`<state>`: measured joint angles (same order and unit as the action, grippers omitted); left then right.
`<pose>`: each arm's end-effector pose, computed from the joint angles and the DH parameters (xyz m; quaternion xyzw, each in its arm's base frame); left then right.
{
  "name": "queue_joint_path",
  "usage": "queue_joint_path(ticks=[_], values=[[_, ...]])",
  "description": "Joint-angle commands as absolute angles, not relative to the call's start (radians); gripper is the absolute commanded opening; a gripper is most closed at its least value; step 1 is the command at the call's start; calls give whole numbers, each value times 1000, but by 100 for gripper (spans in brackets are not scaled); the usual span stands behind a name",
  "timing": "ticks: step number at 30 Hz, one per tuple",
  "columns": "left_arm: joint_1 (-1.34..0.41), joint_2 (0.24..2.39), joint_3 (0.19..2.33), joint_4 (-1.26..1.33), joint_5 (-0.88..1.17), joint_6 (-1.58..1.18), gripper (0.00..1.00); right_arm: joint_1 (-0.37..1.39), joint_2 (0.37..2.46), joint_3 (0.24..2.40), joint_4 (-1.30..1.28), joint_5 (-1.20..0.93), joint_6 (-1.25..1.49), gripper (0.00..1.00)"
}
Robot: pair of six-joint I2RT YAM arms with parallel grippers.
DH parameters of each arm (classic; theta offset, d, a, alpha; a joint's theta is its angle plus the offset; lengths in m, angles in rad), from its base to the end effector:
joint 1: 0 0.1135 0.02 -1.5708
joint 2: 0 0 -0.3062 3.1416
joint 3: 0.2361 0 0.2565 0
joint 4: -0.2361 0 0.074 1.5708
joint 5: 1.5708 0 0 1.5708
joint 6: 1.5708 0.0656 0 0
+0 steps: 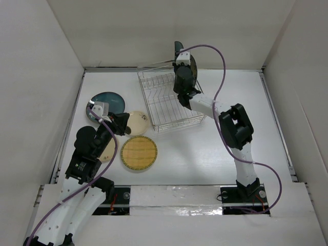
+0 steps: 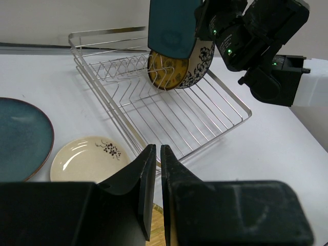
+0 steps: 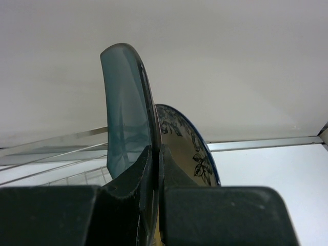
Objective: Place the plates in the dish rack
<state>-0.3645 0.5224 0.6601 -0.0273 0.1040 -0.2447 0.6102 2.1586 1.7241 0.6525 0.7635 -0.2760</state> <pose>0.1207 -0.0534 0.3753 0.0785 0.6626 -0.2562 0.6994 0.4848 0.2836 0.3440 0.0134 0.6494 -0.1096 0.7524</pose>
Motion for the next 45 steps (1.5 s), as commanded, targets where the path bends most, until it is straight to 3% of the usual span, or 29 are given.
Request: queue_joint_path(ticks=[1, 11, 27, 31, 41, 45], values=[[-360, 531, 650, 12, 112, -247, 6, 611, 2143, 1741, 838, 744, -226, 0], [-360, 531, 650, 11, 110, -247, 6, 611, 2155, 1727, 830, 733, -229, 0], [-360, 532, 653, 14, 118, -247, 6, 672, 2138, 1479, 985, 833, -238, 0], [-360, 529, 652, 14, 120, -249, 6, 690, 2106, 1425, 997, 897, -229, 17], [-360, 528, 652, 14, 124, -249, 6, 690, 2017, 1341, 831, 904, -109, 34], [-360, 528, 652, 14, 123, -249, 6, 690, 1962, 1322, 755, 897, -60, 45]])
